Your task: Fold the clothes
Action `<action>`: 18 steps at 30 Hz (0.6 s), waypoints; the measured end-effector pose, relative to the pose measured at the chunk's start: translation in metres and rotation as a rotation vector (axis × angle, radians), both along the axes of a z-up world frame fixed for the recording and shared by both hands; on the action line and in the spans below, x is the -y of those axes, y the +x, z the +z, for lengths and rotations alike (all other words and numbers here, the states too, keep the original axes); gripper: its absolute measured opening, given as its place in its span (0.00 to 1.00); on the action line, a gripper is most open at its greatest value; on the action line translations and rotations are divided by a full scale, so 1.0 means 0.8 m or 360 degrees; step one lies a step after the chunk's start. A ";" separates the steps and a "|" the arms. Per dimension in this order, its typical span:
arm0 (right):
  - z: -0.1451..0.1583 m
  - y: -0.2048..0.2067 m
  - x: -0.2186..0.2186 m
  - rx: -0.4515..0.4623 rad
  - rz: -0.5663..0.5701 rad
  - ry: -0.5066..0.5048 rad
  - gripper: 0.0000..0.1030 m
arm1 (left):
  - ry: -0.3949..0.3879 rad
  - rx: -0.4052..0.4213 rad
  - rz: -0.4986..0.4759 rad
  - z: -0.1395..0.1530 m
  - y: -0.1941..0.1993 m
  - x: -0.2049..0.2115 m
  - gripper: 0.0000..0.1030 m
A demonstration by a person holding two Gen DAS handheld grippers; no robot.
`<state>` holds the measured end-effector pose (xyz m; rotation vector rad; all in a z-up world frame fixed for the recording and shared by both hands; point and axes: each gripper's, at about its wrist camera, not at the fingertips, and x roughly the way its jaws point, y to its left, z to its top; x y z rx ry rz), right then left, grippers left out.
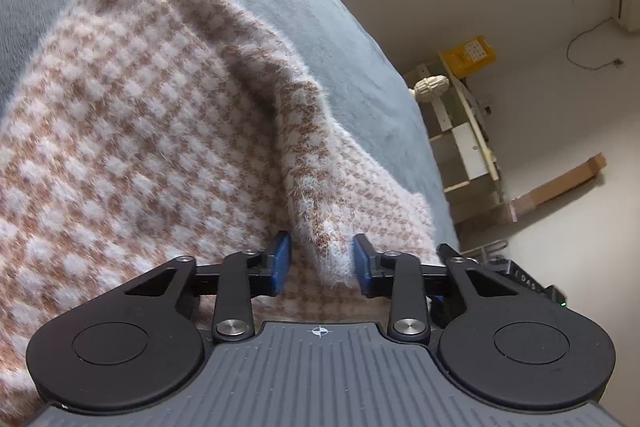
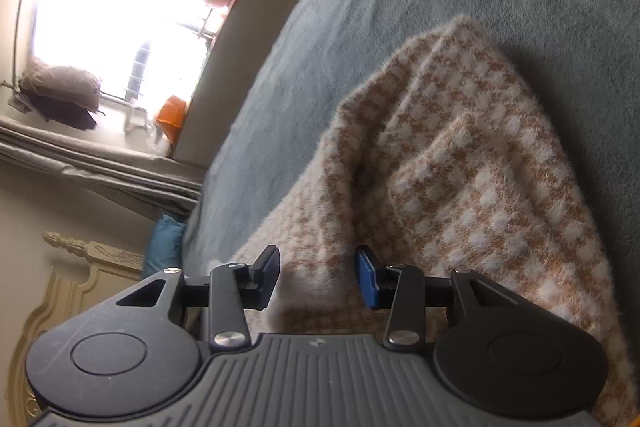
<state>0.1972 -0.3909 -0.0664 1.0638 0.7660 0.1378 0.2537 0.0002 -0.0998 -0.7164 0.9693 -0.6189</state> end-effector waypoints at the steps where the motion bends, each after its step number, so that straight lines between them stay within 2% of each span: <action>1: -0.001 0.002 -0.001 -0.0005 0.0006 -0.0004 0.43 | 0.0016 0.0011 0.0011 0.001 0.001 0.000 0.22; 4: -0.002 0.011 -0.006 -0.0010 0.0044 -0.0045 0.34 | 0.0054 0.0023 0.0051 0.002 0.007 -0.001 0.15; 5: -0.001 0.016 -0.009 -0.0008 0.0063 -0.0081 0.26 | 0.0058 0.0021 0.0066 0.002 0.010 -0.003 0.14; 8: 0.007 0.031 -0.019 0.0005 0.0091 -0.0205 0.19 | 0.0063 0.0024 0.0116 0.002 0.020 -0.008 0.13; 13: 0.011 0.044 -0.025 0.0048 0.0105 -0.0349 0.18 | 0.0122 0.0080 0.0137 0.002 0.009 -0.010 0.13; 16: 0.000 0.031 -0.024 0.0033 0.0153 -0.0331 0.17 | 0.0235 0.0180 0.0100 0.001 -0.003 -0.009 0.15; 18: 0.003 0.021 -0.019 0.0019 0.0158 -0.0325 0.22 | 0.0290 0.0234 0.0087 0.004 -0.006 -0.006 0.16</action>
